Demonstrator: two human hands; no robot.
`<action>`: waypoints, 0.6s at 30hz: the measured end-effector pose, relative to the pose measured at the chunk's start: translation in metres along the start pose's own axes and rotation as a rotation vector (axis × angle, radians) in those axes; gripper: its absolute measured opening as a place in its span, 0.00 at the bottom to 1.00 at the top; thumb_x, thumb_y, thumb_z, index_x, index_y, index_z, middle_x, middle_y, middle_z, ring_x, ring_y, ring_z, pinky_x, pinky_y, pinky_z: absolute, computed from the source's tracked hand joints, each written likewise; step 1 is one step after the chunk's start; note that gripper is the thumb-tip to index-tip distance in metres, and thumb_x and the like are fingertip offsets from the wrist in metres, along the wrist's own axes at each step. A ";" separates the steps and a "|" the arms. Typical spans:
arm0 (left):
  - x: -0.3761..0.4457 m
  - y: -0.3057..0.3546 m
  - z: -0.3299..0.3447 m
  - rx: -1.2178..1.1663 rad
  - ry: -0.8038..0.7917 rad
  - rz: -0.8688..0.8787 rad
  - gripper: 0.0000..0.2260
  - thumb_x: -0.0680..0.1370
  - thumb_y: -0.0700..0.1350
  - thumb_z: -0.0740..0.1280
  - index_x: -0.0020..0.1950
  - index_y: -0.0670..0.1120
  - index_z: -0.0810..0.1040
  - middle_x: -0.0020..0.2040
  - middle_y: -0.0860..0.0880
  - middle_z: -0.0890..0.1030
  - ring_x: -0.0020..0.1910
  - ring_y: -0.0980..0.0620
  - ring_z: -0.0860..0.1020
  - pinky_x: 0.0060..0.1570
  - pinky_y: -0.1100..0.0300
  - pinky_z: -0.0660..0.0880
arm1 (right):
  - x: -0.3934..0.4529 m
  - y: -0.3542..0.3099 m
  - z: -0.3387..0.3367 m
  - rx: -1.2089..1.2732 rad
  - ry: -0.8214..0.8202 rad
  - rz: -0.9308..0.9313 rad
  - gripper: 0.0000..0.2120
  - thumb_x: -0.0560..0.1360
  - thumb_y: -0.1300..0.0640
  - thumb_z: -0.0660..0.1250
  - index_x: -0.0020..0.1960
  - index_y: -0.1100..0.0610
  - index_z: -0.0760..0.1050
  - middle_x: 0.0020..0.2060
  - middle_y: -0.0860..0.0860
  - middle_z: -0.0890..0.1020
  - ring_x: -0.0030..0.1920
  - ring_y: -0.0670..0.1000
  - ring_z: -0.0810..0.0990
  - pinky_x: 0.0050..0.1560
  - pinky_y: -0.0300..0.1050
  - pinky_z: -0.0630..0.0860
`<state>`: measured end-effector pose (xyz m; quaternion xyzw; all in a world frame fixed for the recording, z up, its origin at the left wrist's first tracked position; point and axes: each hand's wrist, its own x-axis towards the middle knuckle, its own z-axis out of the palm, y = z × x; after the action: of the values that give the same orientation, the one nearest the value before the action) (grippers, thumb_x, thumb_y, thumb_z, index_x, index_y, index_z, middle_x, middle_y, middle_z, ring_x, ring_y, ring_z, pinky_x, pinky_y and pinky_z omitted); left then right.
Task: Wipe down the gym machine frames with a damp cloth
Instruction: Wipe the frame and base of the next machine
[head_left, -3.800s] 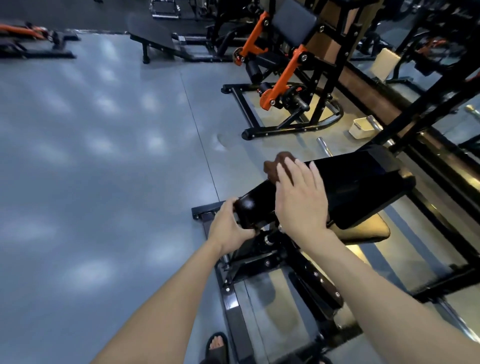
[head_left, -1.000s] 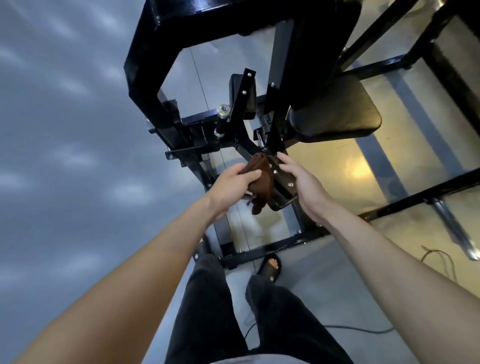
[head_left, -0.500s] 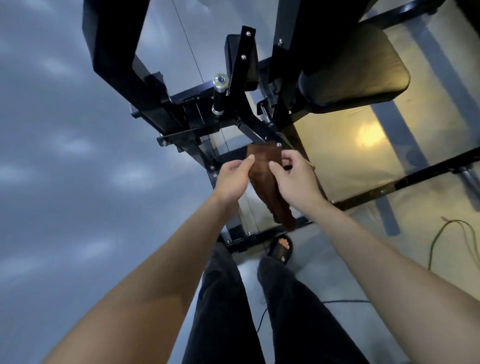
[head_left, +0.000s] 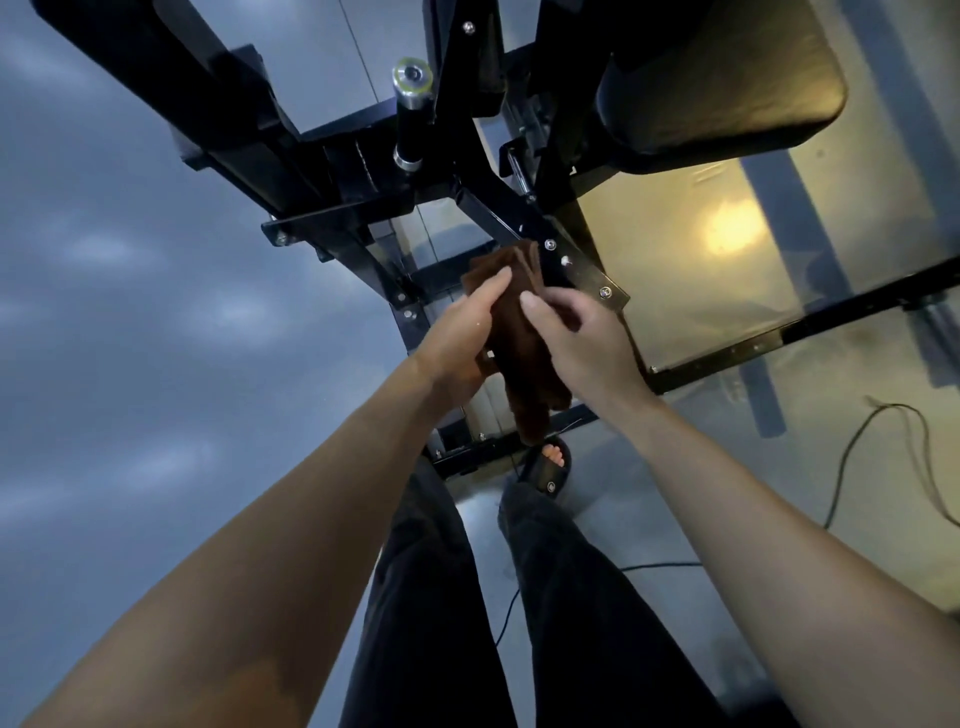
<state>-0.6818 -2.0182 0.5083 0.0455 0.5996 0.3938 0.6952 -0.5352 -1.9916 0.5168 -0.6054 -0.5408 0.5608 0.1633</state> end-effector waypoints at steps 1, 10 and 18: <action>0.001 0.000 -0.001 0.020 -0.010 -0.012 0.20 0.83 0.58 0.65 0.67 0.45 0.80 0.60 0.45 0.85 0.62 0.44 0.82 0.68 0.44 0.74 | 0.002 0.002 0.002 -0.003 -0.022 -0.012 0.15 0.81 0.43 0.68 0.63 0.50 0.79 0.51 0.43 0.84 0.49 0.39 0.83 0.46 0.34 0.81; 0.014 -0.022 0.002 0.021 -0.004 -0.015 0.19 0.85 0.55 0.60 0.66 0.42 0.79 0.54 0.46 0.86 0.54 0.47 0.83 0.61 0.54 0.77 | 0.015 0.032 0.027 -0.154 0.162 -0.164 0.12 0.84 0.50 0.64 0.63 0.52 0.80 0.51 0.46 0.82 0.51 0.41 0.81 0.46 0.27 0.74; 0.032 -0.031 -0.008 0.004 0.067 -0.041 0.12 0.82 0.53 0.68 0.53 0.45 0.81 0.39 0.49 0.85 0.48 0.47 0.85 0.56 0.47 0.82 | 0.026 0.057 0.026 -0.310 -0.056 -0.285 0.19 0.80 0.49 0.71 0.66 0.58 0.73 0.61 0.52 0.69 0.51 0.48 0.78 0.47 0.34 0.79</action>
<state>-0.6741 -2.0235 0.4641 0.0216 0.6242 0.3794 0.6826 -0.5363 -2.0011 0.4499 -0.5248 -0.7052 0.4586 0.1306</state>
